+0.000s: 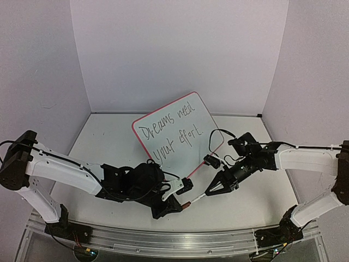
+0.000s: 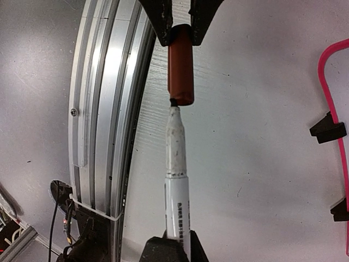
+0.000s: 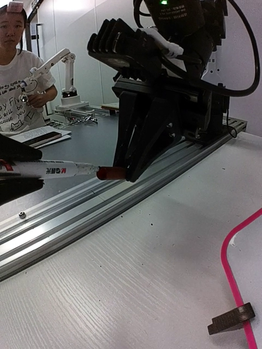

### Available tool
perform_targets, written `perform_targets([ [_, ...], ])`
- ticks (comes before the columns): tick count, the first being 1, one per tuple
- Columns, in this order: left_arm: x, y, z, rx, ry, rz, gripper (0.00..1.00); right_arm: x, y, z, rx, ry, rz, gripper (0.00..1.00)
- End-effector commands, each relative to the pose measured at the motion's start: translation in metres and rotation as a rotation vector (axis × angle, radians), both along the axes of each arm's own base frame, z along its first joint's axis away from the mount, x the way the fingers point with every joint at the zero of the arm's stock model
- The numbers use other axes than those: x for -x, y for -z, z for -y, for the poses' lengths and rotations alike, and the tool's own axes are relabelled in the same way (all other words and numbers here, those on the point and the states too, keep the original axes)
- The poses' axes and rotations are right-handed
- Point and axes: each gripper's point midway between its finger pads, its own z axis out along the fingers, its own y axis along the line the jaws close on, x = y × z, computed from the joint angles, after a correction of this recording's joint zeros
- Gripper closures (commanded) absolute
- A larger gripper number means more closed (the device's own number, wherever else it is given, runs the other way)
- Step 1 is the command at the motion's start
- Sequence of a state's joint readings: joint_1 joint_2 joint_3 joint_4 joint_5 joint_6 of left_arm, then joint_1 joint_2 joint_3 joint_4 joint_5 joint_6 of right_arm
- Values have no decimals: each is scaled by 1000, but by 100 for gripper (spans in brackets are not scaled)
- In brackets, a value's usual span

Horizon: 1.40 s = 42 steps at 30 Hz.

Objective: Write a sentence on the whiteboard
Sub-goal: Insert the whiteboard marker without the cap into the pen cap.

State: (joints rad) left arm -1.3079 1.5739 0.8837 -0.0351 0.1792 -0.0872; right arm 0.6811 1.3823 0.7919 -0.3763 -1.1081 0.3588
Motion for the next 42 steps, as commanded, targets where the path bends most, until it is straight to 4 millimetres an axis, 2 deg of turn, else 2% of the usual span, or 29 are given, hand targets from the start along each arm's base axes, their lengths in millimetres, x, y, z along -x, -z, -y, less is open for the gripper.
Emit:
perform_targets([
  [1, -5, -21, 15, 66, -4, 2, 100, -4, -4, -6, -4, -15, 35, 100],
  [8, -5, -18, 14, 60, -2, -3, 100, -9, -4, -5, 15, 8, 74, 100],
  [14, -4, 0, -8, 15, -39, -12, 100, -21, -31, -4, -4, 69, 175, 100],
  [16, -4, -1, -13, 17, -48, -13, 100, -20, -34, -4, -13, 66, 166, 100],
  [20, -3, -5, -14, 32, -52, -14, 100, -14, -28, -5, -16, 45, 122, 100],
  [27, -3, -23, -4, 103, -44, -15, 100, -5, -27, -4, -30, 18, 95, 100],
  [42, -2, -34, 2, 128, -25, -14, 100, 0, -10, -7, 16, 1, 79, 100],
])
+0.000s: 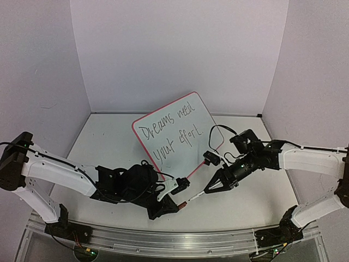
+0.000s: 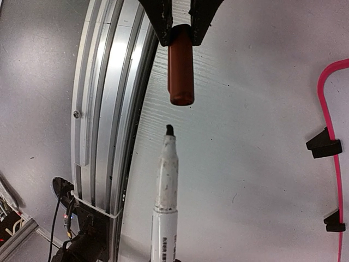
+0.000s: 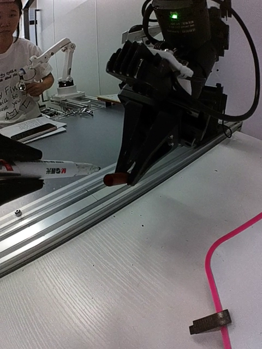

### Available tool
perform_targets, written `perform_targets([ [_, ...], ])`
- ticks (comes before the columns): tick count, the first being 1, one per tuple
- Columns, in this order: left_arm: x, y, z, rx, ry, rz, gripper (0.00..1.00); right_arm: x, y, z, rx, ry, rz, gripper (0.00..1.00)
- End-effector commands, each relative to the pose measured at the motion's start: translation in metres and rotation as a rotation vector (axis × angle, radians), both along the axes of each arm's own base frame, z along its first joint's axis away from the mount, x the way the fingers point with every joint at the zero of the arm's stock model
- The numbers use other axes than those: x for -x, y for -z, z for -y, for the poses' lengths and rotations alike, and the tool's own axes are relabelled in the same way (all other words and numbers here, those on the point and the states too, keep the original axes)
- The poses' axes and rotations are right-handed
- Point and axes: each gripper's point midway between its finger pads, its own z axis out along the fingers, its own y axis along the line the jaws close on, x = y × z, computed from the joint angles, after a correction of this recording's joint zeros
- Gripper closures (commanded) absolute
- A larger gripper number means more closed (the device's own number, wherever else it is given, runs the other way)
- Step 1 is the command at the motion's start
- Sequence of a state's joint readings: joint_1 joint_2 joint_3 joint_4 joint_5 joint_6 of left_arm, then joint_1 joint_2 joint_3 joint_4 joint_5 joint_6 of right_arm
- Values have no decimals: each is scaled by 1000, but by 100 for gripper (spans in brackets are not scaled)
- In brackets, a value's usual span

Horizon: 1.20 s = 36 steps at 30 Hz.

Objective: Write a sentence on the whiteboard
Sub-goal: Insert the whiteboard marker without the cap into the pen cap.

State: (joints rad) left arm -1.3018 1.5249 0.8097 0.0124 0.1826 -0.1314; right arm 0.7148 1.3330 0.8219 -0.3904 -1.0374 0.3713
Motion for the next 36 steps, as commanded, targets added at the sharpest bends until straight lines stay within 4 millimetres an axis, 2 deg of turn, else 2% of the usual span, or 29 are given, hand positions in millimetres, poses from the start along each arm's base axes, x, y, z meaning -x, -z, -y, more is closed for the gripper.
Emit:
perform_targets([
  [1, -3, -35, 14, 104, 7, 18, 100, 0, 4, -3, 9, -9, 4, 100],
  [22, -2, -36, 20, 103, 35, 21, 100, -4, 8, -6, 20, -6, 5, 100],
  [32, -3, -30, 20, 86, 27, 11, 100, -8, 4, -3, 32, 24, 41, 100],
  [36, -2, -28, 18, 82, 25, 5, 100, -8, -3, -3, 19, 33, 59, 100],
])
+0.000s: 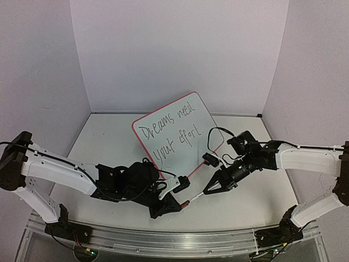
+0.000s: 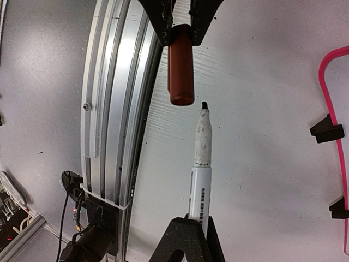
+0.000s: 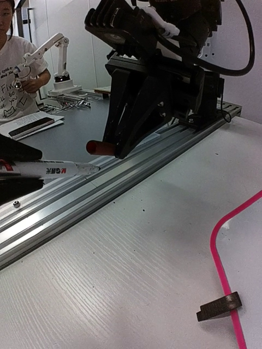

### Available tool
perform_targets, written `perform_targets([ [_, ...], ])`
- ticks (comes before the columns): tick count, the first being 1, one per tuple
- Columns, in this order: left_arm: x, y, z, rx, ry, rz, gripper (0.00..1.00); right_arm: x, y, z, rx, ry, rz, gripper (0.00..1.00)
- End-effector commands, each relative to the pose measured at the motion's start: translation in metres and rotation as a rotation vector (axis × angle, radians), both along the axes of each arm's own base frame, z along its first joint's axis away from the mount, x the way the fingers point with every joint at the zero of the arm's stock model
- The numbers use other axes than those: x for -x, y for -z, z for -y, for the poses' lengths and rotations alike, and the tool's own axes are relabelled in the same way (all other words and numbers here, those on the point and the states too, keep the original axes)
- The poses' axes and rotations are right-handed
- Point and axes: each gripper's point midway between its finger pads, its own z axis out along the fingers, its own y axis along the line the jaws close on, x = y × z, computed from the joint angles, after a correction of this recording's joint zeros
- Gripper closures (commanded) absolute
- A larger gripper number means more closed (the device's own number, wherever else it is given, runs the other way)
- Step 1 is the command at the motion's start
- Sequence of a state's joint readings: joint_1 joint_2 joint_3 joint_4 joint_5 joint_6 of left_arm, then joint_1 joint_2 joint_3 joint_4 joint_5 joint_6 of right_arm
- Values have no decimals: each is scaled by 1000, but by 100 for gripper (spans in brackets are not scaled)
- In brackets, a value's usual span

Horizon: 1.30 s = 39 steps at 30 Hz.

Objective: Write a sentence on the whiteboard
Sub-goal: Insert the whiteboard marker without the cap into the pen cap.

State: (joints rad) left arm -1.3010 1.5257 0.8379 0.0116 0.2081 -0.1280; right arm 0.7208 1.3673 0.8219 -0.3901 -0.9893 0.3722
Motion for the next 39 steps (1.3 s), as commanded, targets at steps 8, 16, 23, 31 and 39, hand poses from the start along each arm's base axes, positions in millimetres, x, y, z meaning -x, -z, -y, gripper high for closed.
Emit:
perform_targets([
  [8, -4, -11, 9, 41, 3, 1, 100, 0, -23, -4, -55, -4, 44, 100],
  [16, -7, -12, 11, 46, 1, 5, 100, 5, -22, -4, -69, -29, 23, 100],
  [23, -9, -10, 12, 41, -2, 4, 100, 6, -19, -4, -68, -38, 10, 100],
  [31, -10, -14, 12, 53, -2, 8, 100, 7, -12, -3, -49, -36, 2, 100],
  [39, -9, -17, 13, 59, 10, 11, 100, 4, -10, -4, -41, -31, 10, 100],
])
